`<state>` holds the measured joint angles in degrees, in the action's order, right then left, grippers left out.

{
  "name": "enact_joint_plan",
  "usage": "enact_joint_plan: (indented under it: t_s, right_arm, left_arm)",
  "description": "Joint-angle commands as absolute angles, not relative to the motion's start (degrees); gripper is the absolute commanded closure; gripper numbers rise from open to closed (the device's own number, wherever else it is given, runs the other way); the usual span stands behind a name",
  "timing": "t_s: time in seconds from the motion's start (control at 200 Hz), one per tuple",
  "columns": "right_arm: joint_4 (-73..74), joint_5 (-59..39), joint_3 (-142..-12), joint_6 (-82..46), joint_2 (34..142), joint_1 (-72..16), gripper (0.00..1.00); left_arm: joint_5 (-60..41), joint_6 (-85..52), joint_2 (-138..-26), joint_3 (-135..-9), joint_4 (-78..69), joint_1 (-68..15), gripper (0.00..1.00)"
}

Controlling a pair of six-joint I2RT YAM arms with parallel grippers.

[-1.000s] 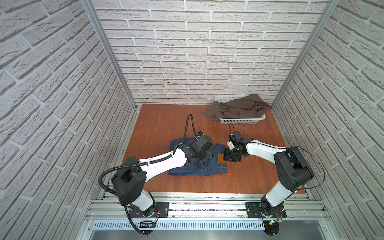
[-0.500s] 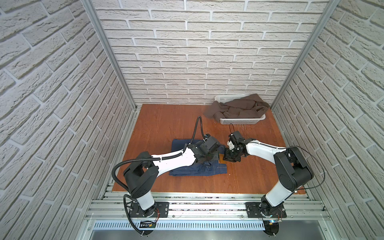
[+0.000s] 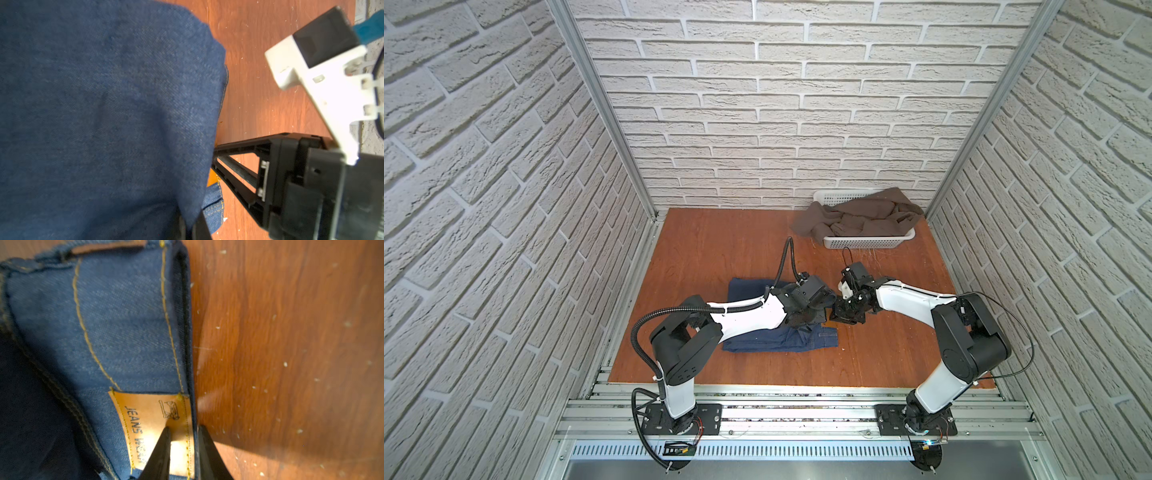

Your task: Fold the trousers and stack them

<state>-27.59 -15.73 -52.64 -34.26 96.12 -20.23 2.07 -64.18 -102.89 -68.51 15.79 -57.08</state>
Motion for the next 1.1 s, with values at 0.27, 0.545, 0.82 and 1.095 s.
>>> enact_joint_plan:
  t_s: [0.27, 0.545, 0.82, 1.095]
  right_arm:
    - [-29.13, -15.69, -53.27, -34.93, 95.45, -20.05, 0.75]
    - [-29.35, -15.88, -53.66, -35.11, 95.62, -20.04, 0.75]
    - [-30.6, -15.18, -54.14, -34.89, 94.25, -20.06, 0.75]
    - [-35.7, -10.25, -56.58, -33.93, 89.83, -20.04, 0.75]
  left_arm:
    - [0.95, -64.95, -104.02, -71.49, 11.06, -57.79, 1.0]
    - [0.81, -65.04, -104.9, -72.0, 10.64, -57.74, 1.0]
    - [0.55, -64.69, -103.46, -72.34, 10.04, -57.77, 0.88]
    - [0.07, -63.41, -100.83, -73.14, 9.89, -57.74, 0.49]
